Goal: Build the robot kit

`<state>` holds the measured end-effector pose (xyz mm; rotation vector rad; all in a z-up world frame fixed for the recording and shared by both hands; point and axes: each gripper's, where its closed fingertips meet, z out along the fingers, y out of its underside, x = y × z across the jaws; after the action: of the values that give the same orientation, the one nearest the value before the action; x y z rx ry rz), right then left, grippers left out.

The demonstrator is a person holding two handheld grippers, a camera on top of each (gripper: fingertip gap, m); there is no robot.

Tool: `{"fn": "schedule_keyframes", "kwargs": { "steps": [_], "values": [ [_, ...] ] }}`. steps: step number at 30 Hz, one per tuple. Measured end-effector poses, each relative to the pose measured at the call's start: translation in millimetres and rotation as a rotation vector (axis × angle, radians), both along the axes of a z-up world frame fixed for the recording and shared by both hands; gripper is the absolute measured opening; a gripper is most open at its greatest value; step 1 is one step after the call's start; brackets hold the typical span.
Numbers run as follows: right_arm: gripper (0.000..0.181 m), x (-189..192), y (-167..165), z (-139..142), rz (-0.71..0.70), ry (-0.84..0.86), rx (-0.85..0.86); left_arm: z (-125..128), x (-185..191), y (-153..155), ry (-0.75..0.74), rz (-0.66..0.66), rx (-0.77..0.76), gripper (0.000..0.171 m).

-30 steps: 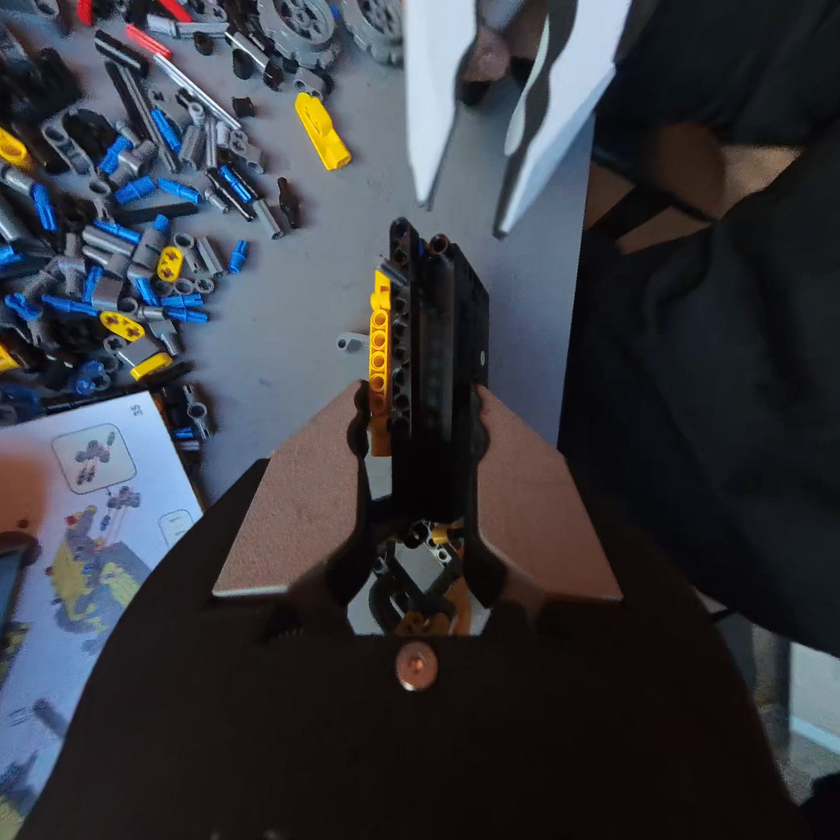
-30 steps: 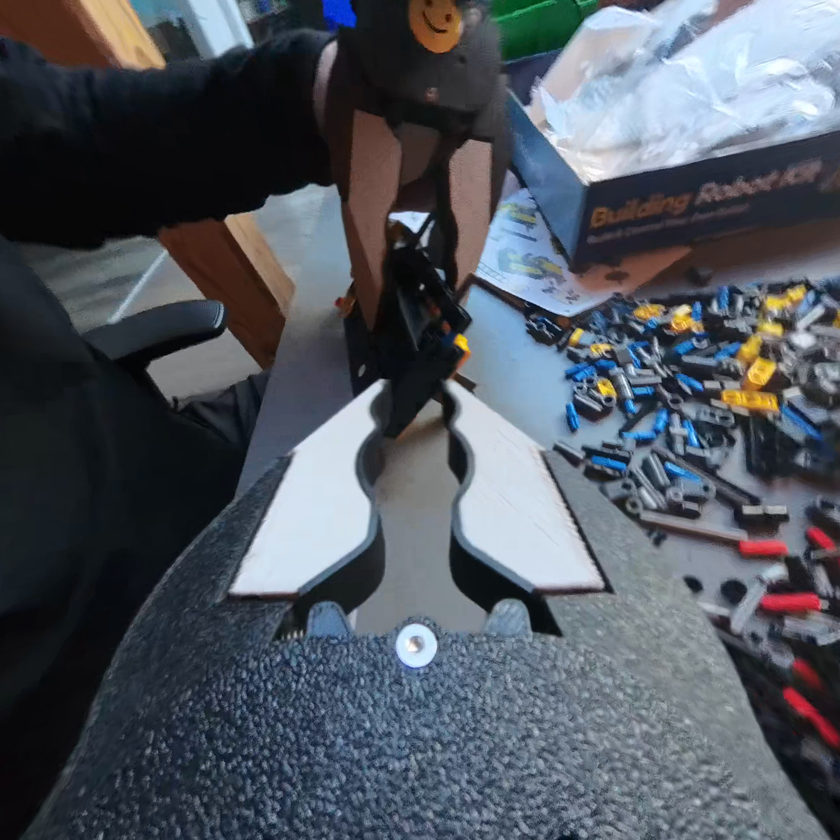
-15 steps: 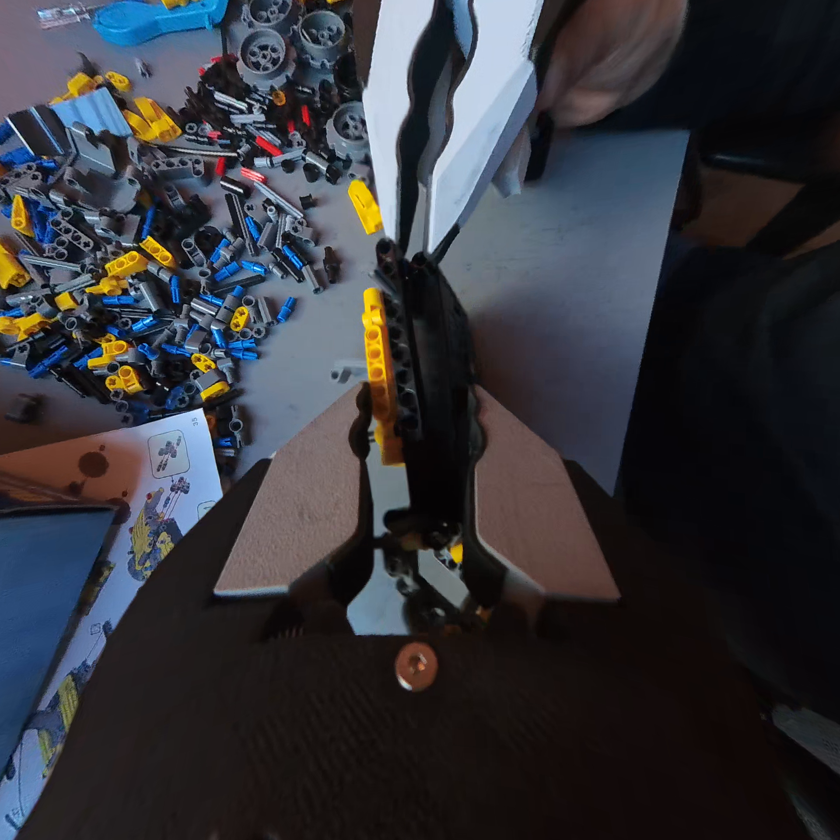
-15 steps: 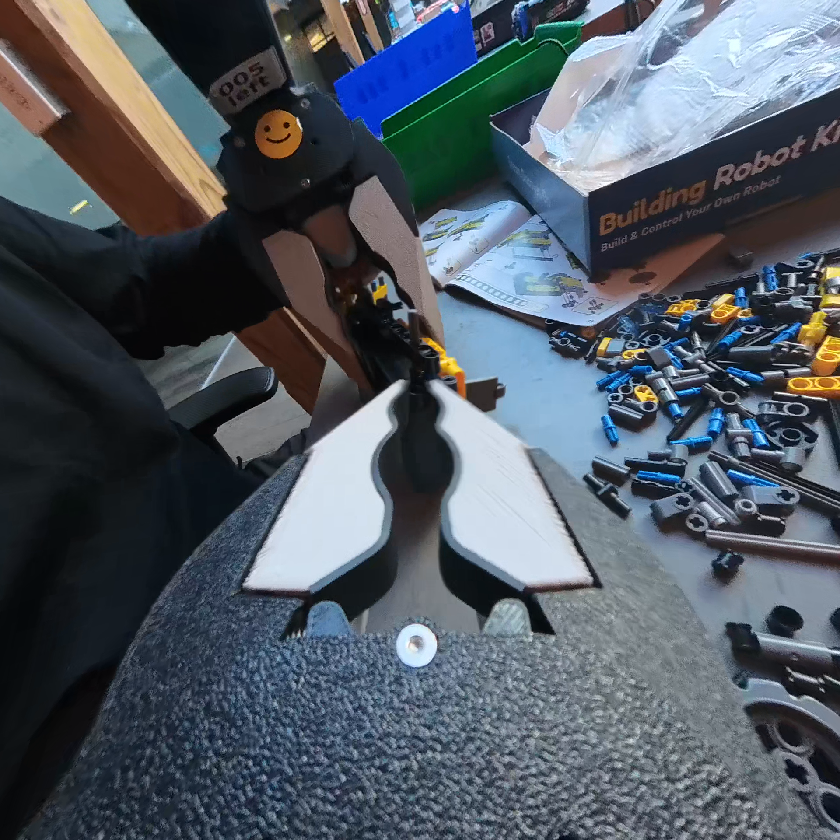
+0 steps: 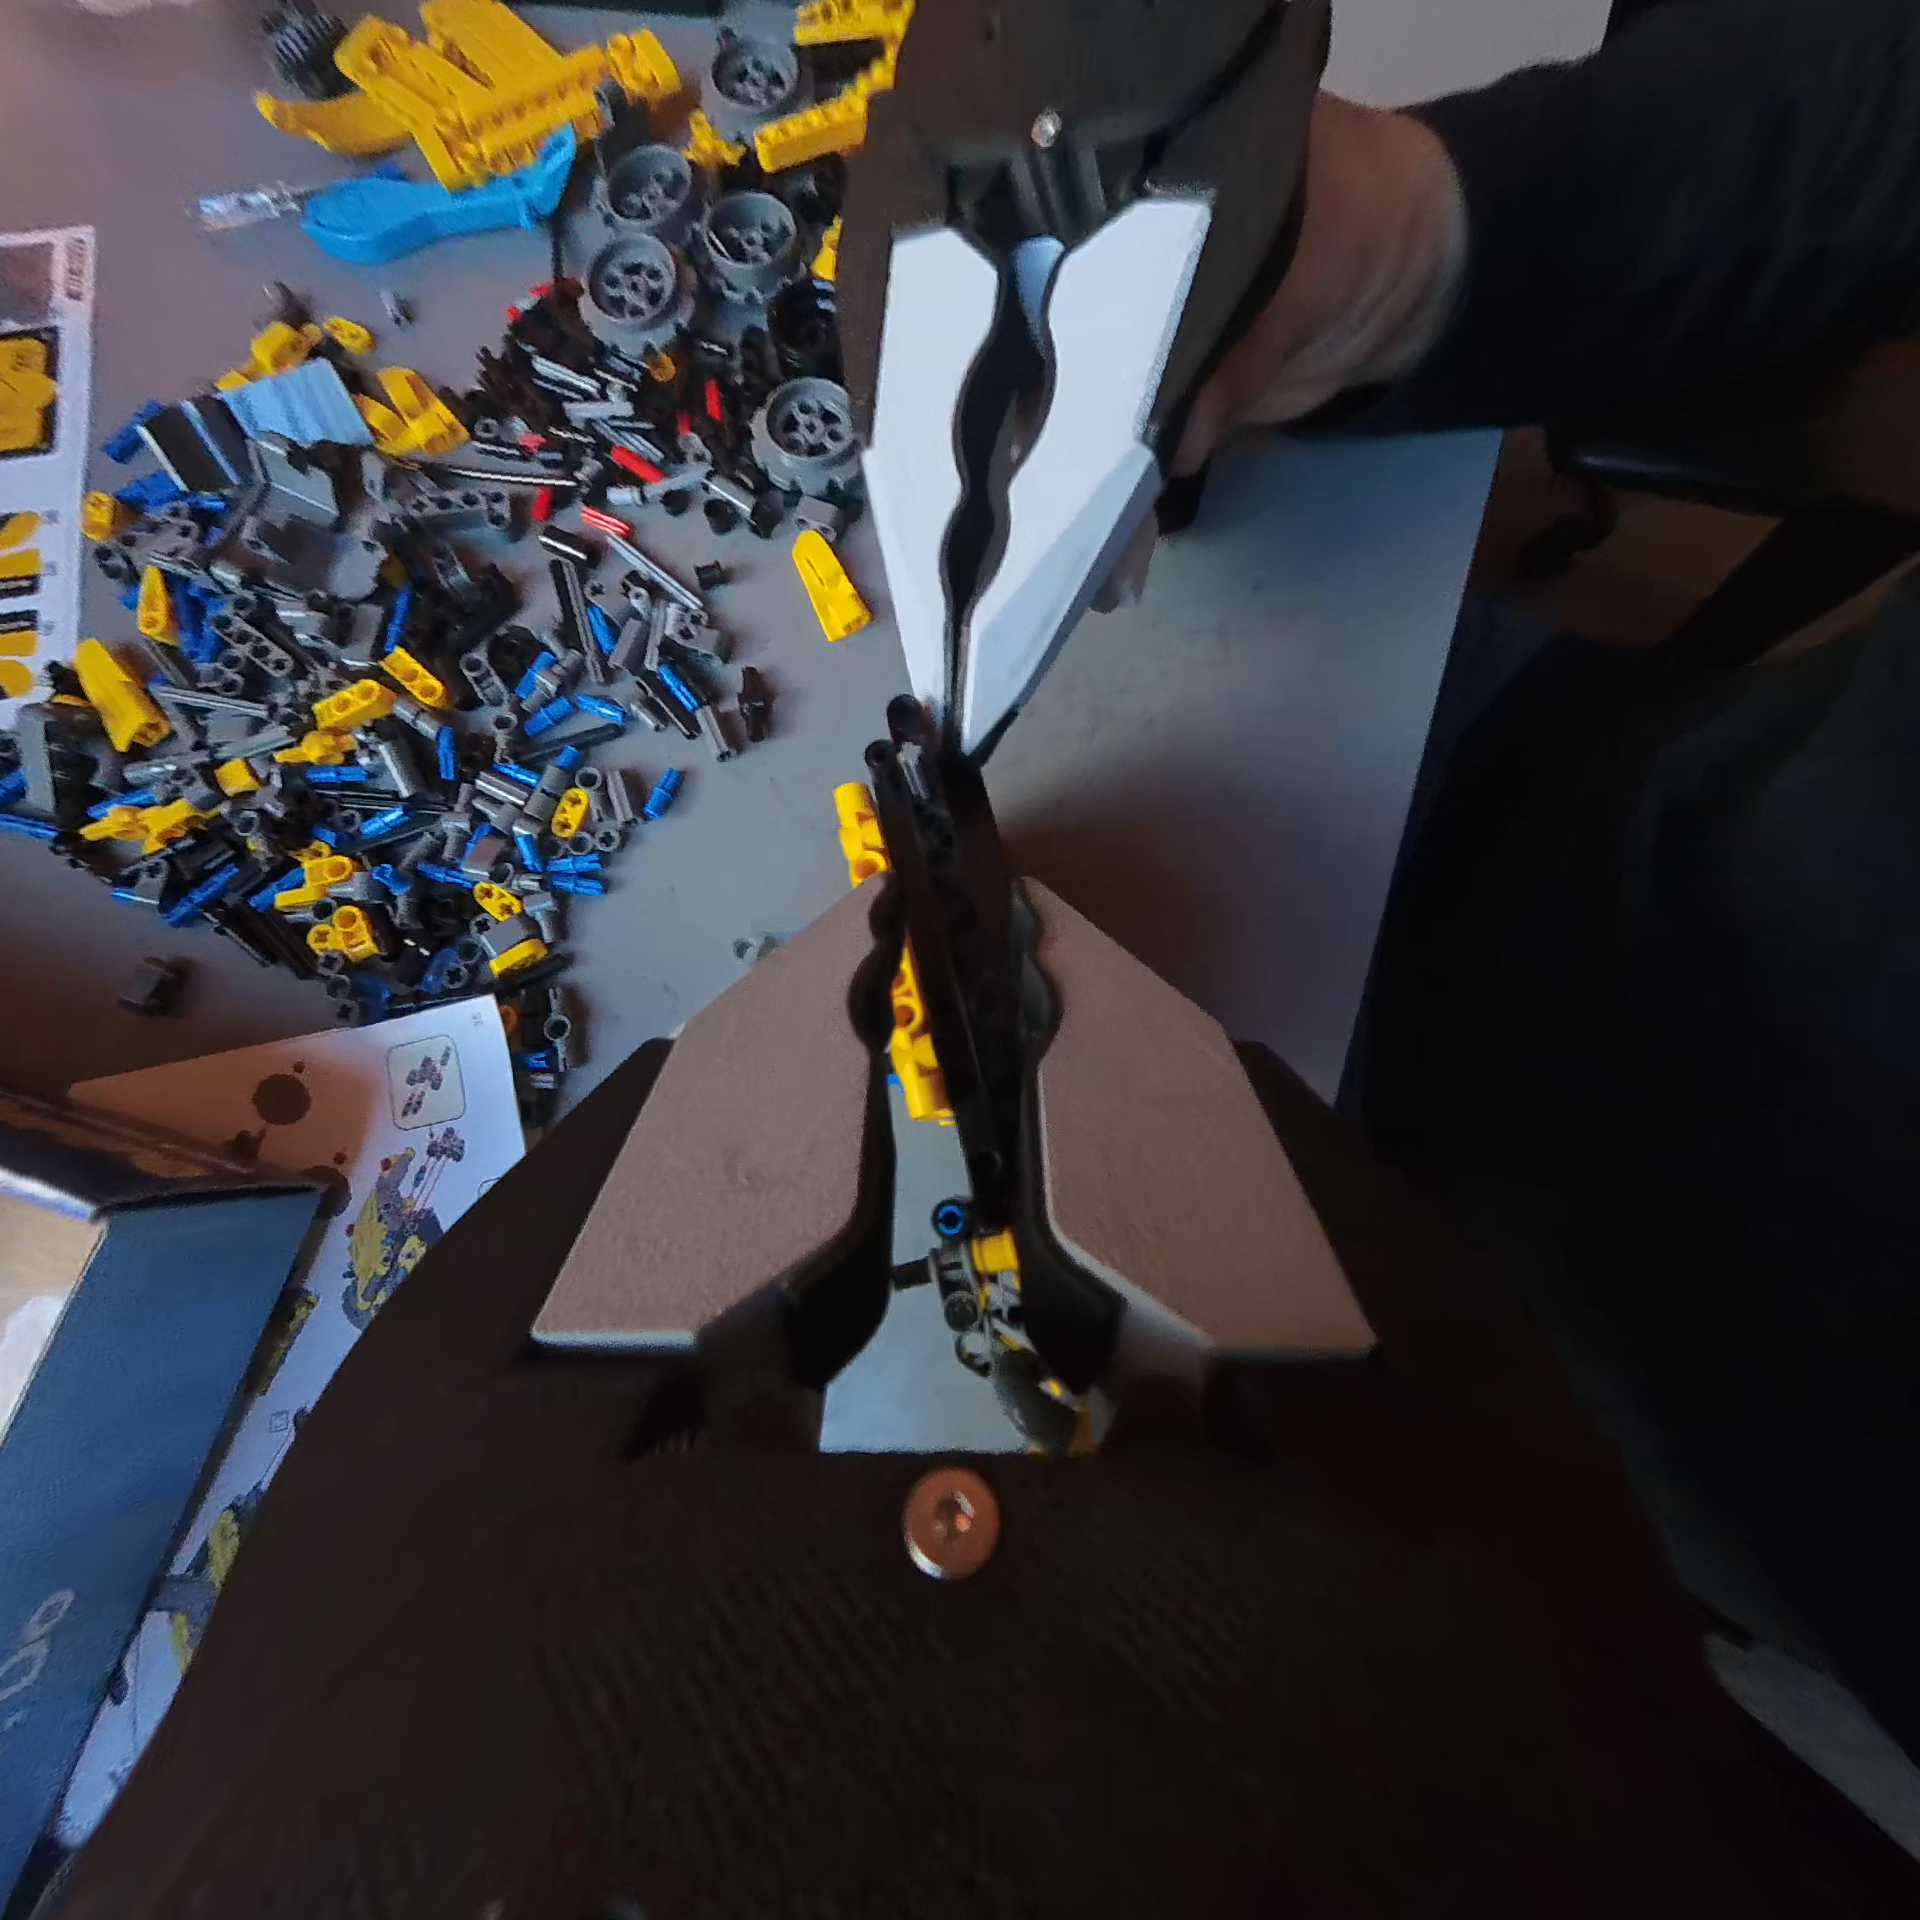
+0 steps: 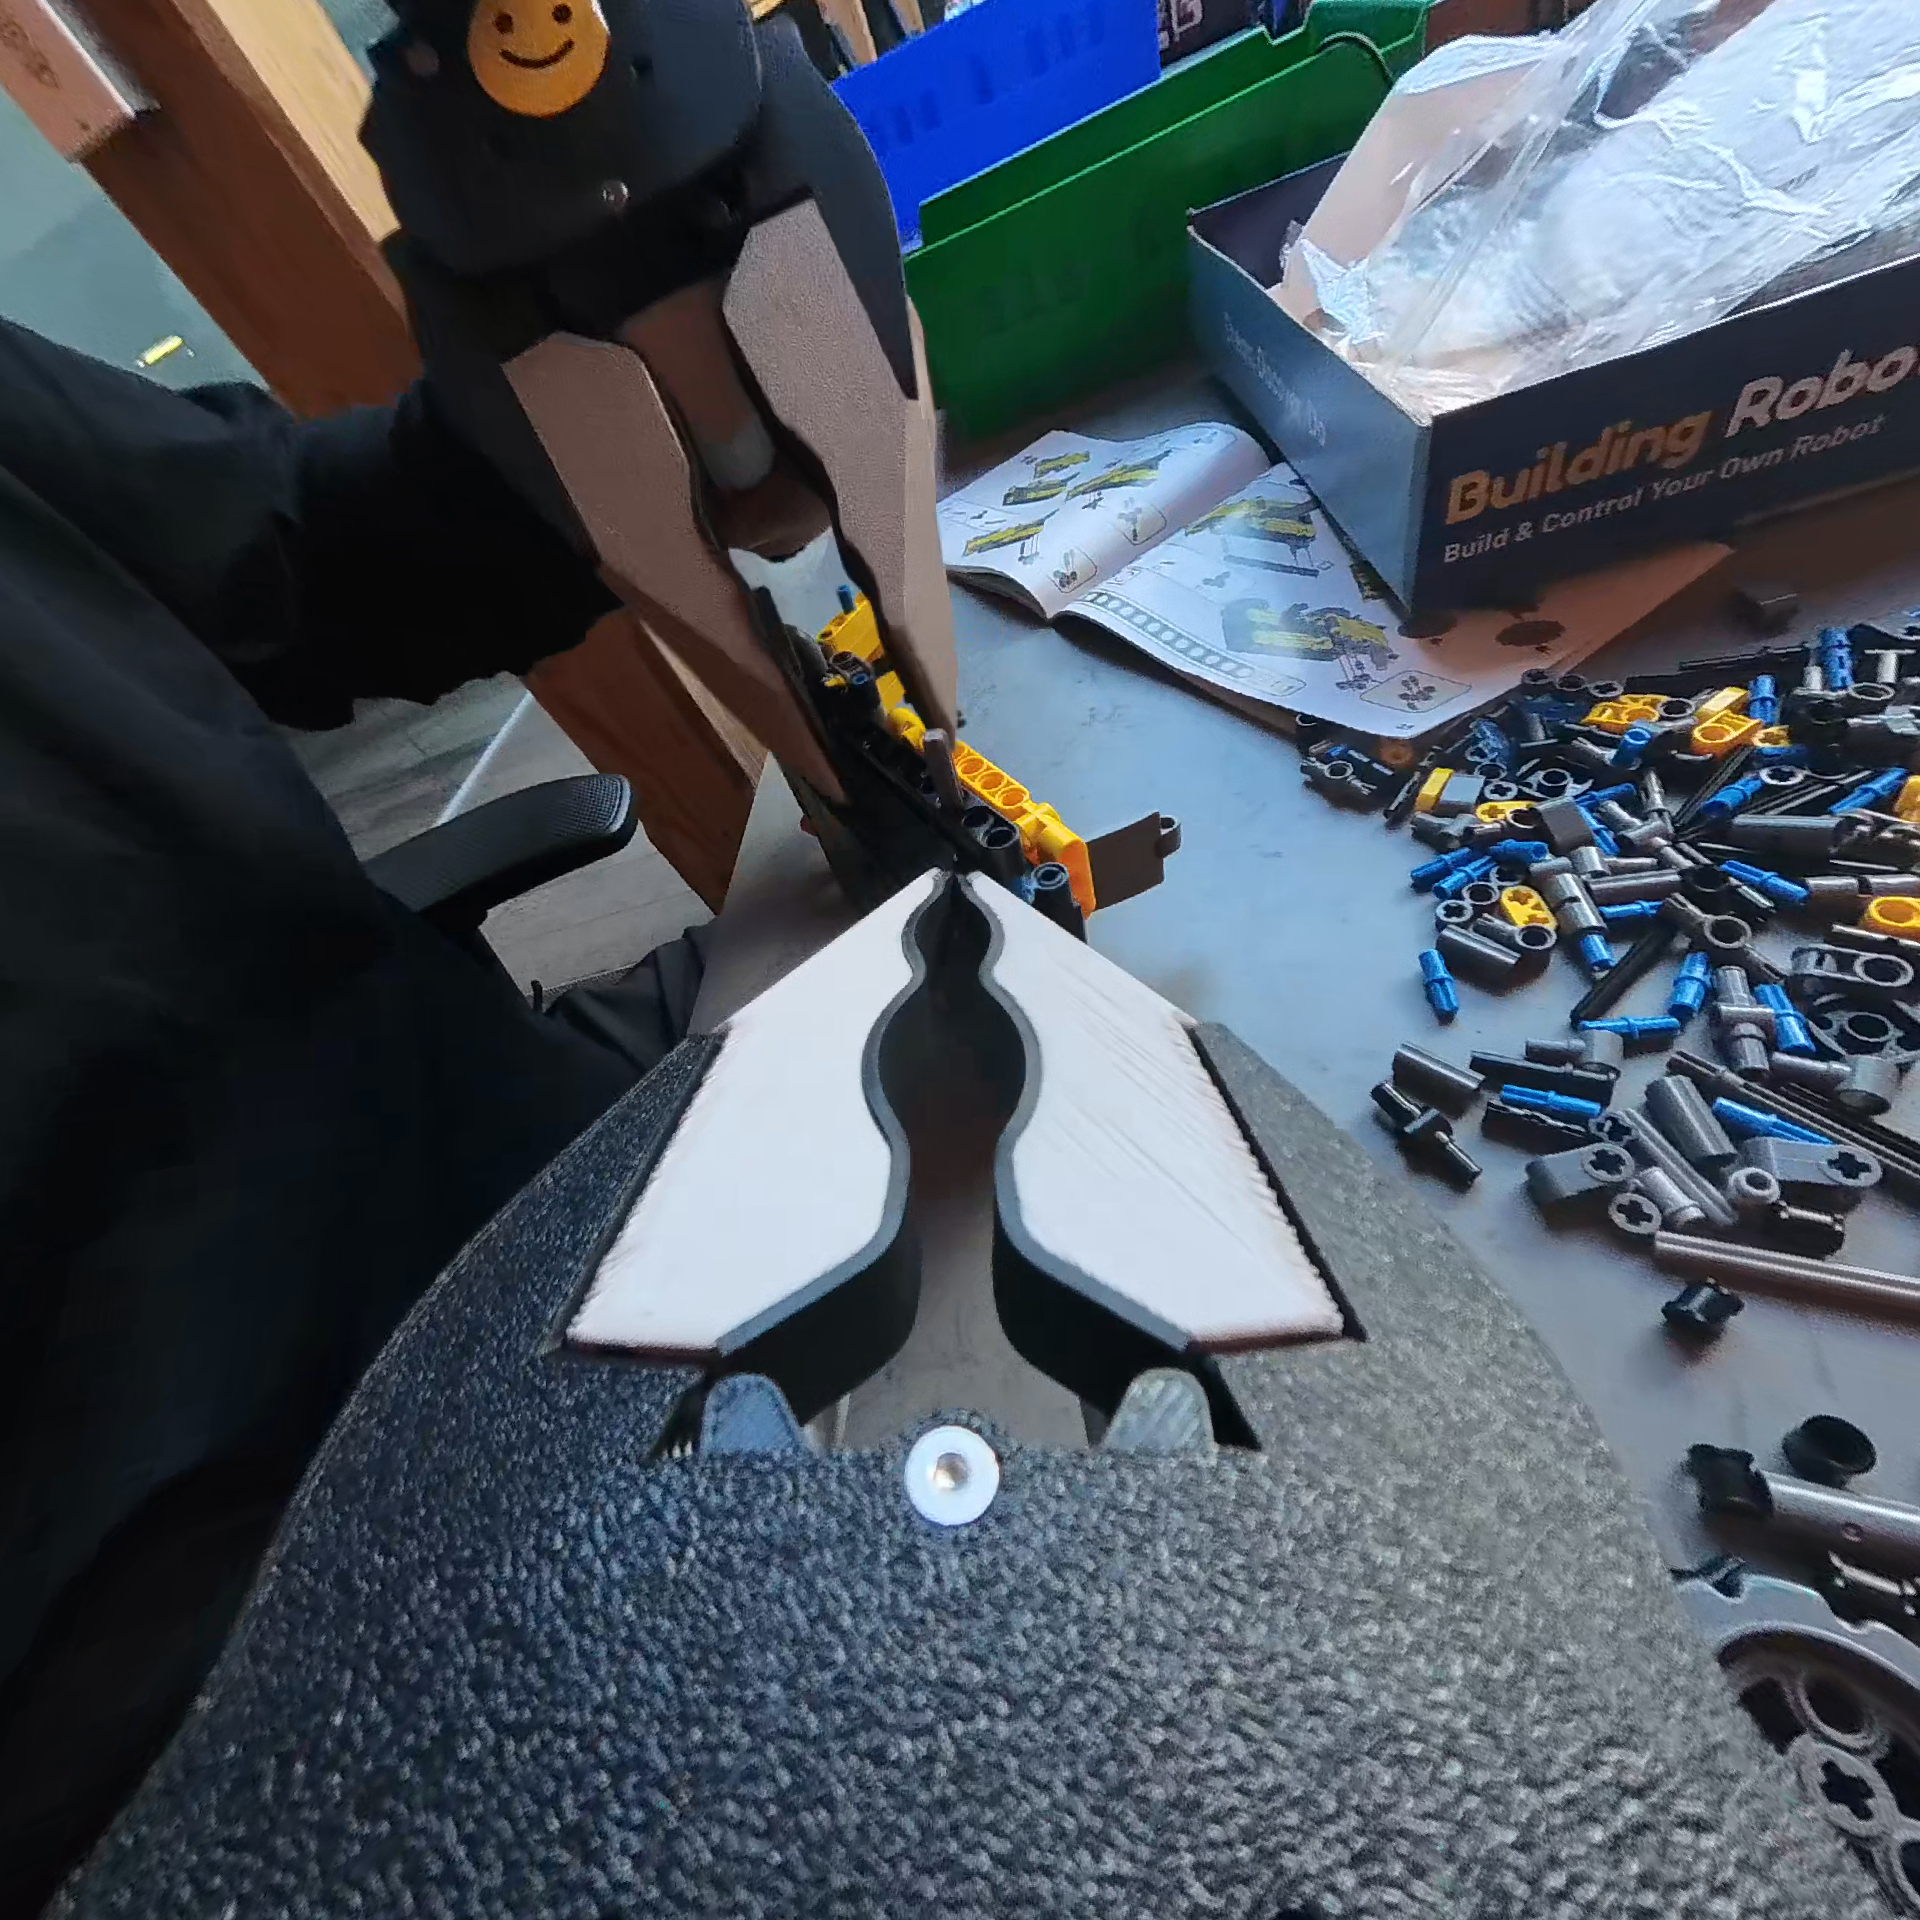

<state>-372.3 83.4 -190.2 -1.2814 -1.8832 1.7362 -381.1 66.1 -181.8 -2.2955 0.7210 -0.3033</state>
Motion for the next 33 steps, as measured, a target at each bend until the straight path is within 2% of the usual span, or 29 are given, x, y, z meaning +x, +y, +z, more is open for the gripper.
{"fn": "schedule_keyframes", "kwargs": {
  "steps": [3, 8, 9, 11, 15, 20, 26, 33],
  "values": [
    [0.0, 2, -3, -1, 0.014, -0.001, 0.008, -14, -1, 1, 0.1, 0.005, -0.043, 0.02],
    [0.0, 9, 8, 3, -0.004, 0.037, 0.051, -13, 0, 8, 0.14, 0.014, -0.042, 0.012],
    [0.0, 10, 14, 4, -0.015, 0.046, 0.051, -13, -1, 8, 0.143, 0.011, -0.043, 0.006],
    [0.001, 9, 21, 4, -0.031, 0.047, 0.035, -13, -2, 6, 0.109, 0.006, -0.055, 0.005],
    [0.015, 2, 14, 0, 0.003, 0.018, 0.036, -13, 3, 7, 0.033, -0.024, -0.054, 0.005],
    [0.0, 7, 15, -4, 0.023, 0.013, 0.069, -13, 1, 9, 0.02, -0.024, -0.061, 0.005],
    [0.0, 5, 14, -4, 0.053, 0.012, 0.066, -13, 3, 8, -0.045, -0.039, -0.063, 0.005],
    [0.0, 7, 12, -5, 0.077, 0.019, 0.081, -17, 6, 14, 0.052, -0.066, -0.051, 0.005]
  ]
}}
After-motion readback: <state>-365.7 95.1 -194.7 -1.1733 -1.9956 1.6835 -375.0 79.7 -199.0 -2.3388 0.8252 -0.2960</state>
